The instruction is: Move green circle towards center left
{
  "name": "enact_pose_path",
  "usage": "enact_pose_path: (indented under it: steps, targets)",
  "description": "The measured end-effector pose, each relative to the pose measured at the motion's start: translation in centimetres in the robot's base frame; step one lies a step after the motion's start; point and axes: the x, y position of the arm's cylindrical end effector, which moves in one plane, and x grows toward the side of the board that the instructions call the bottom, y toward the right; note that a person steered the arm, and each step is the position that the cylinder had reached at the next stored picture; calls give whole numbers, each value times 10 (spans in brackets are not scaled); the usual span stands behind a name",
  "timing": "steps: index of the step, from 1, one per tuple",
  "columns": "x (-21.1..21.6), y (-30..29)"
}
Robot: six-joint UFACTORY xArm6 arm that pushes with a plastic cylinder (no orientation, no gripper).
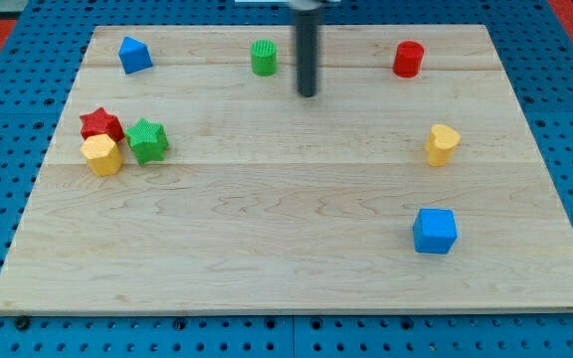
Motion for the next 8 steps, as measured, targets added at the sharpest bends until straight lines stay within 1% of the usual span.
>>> enact_pose_path:
  steps: [1,2,3,4,5,6,7,8]
  targets:
    - [-75,3]
    - [-78,-72]
    - [-40,-161]
    - [3,-206]
    - [-43,-153]
    - [-9,-74]
    - [7,-146]
    - [-33,-133]
